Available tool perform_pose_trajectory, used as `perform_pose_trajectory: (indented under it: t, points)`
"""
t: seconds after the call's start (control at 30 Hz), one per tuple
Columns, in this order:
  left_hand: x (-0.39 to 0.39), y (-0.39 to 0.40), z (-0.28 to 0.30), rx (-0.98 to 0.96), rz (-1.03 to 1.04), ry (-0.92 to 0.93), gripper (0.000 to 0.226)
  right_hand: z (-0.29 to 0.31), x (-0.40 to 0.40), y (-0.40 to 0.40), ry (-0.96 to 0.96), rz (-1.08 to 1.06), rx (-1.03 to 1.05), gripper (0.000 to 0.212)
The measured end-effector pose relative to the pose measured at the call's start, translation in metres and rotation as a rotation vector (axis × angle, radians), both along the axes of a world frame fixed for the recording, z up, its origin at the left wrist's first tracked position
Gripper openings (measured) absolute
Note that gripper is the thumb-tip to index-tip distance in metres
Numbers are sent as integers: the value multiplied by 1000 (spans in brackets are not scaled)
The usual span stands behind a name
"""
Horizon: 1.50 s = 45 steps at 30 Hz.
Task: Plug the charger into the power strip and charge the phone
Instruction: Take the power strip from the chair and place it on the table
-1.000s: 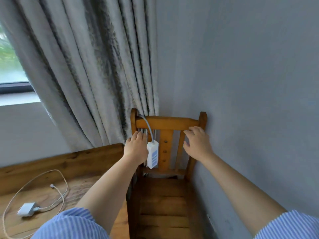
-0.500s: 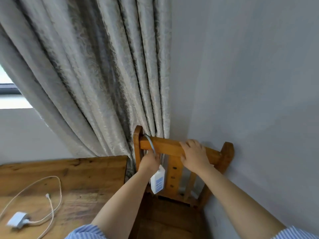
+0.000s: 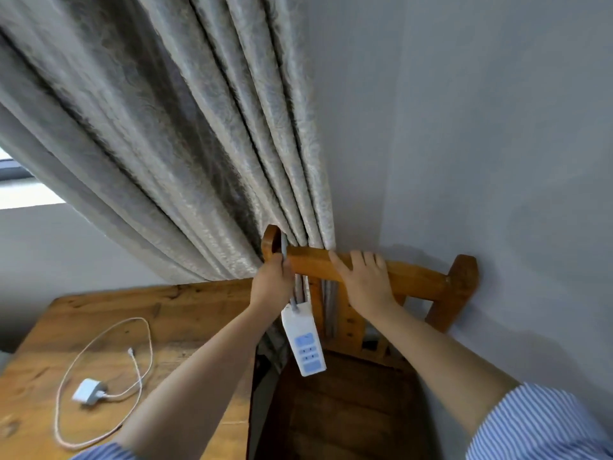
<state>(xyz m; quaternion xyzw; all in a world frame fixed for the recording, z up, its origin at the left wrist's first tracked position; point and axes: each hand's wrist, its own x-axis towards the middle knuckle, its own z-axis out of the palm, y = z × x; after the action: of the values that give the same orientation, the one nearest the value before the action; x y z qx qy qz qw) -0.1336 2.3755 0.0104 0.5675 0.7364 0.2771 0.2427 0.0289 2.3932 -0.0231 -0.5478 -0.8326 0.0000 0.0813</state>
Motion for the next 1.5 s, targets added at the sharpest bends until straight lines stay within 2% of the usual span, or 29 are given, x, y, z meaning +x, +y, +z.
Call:
perform_pose_trajectory:
  t: [0.17,0.4,0.53,0.63,0.77,0.9,1.0,1.13,1.27,1.37,1.43,1.5]
  points:
    - [-13,29,32,103,39,-127,33,-7,2,0,8,19,26,67]
    - [-45,45,46,75,9,-103,38,-2,0,4,-15,-11,18,71]
    - [-55,36,39,64,-22,-41,31,-1,-3,2,-41,-28,93,73]
    - [-67,24,32,82,35,-71,31,-3,-3,2,-62,-28,125,76]
    - [-88,7,31,103,91,-72,27,-1,-2,1,-118,-58,-3,77]
    - [-99,-21,35,65,35,-25,30,10,-11,-9,-178,-130,-140,82]
    - [-106,-52,39,42,-10,30,28,21,-21,-21,-180,-144,-184,73]
    - [-114,-107,49,28,-25,22,24,30,-47,-55,2,39,-154,50]
    - [-122,-167,50,-54,-113,-4,28,34,-78,-92,129,275,-212,52]
    - [-129,-217,48,-89,-98,-43,39,34,-97,-126,160,391,-367,58]
    - [-134,-242,49,-105,-66,-118,36,36,-108,-148,258,423,-493,54]
    - [-142,-270,49,-130,-35,-166,30,37,-122,-175,266,481,-564,47]
